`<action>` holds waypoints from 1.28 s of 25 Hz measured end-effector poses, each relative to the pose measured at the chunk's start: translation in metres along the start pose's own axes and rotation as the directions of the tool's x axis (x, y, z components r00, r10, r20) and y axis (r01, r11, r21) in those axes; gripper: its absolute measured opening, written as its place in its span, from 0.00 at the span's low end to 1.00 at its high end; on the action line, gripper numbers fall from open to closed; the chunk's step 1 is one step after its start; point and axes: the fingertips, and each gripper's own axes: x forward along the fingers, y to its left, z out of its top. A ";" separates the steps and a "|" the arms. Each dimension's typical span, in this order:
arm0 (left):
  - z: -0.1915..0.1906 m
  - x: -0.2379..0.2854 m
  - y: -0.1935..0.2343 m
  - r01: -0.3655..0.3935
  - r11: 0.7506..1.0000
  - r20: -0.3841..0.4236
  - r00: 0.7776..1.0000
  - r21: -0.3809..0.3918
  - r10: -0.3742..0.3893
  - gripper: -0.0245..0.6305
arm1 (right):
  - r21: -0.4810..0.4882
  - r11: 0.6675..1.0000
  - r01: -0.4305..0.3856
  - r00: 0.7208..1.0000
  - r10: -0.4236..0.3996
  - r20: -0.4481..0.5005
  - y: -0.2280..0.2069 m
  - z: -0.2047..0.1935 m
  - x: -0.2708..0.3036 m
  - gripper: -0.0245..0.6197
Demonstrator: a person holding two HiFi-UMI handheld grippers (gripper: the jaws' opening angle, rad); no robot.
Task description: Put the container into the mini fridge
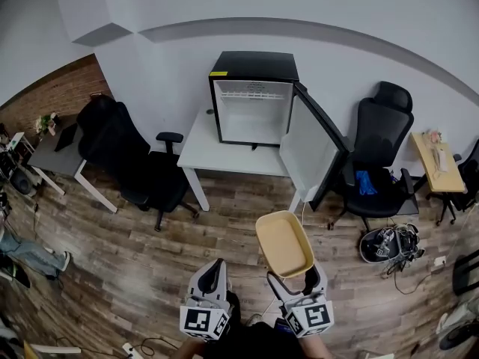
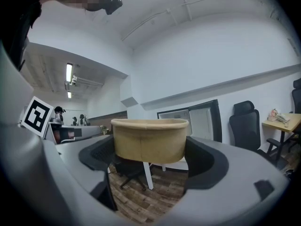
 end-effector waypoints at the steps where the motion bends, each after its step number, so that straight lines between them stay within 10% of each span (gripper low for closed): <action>1: -0.001 0.007 0.004 0.000 1.000 -0.001 1.000 -0.001 0.000 0.05 | 0.000 1.000 -0.002 1.000 0.002 -0.001 -0.003 0.000 0.008 0.80; 32: 0.024 0.374 0.260 0.144 0.989 -0.002 0.990 -0.025 -0.144 0.05 | -0.036 0.990 0.133 0.991 -0.133 -0.004 -0.083 0.046 0.453 0.80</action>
